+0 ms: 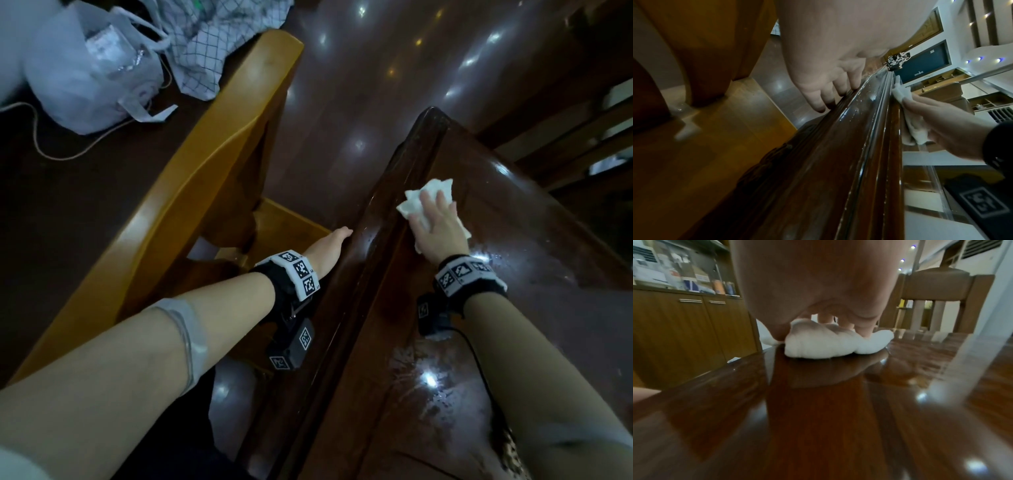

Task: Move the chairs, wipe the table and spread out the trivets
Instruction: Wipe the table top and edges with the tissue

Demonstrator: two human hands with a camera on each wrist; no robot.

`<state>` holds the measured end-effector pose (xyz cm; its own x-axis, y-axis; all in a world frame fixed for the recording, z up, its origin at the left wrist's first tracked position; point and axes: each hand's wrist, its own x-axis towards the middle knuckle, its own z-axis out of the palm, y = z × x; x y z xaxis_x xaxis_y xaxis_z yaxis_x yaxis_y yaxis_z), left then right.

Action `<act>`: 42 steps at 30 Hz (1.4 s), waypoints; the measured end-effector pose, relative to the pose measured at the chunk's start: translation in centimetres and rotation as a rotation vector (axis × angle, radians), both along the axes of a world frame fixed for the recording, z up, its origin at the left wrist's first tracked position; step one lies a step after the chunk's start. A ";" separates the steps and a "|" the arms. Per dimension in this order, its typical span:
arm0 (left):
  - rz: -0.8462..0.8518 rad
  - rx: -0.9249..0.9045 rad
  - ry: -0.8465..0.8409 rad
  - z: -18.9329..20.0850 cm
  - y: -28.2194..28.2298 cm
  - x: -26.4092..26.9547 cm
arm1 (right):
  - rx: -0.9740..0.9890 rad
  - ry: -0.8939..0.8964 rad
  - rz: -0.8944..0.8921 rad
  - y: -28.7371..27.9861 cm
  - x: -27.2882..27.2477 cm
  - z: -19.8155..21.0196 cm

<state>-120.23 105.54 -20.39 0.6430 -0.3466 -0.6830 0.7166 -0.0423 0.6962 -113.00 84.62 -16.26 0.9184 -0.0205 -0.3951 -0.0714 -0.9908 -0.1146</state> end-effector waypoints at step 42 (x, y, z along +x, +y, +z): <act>-0.314 0.315 0.031 -0.3 6.2 -27.6 | -0.072 -0.033 -0.046 19.4 -55.7 2.3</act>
<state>-147.84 111.73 -20.66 0.5168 -0.2937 -0.8041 0.6557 -0.4682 0.5924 -168.65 104.02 -13.95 0.9282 -0.0904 -0.3610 -0.1146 -0.9923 -0.0463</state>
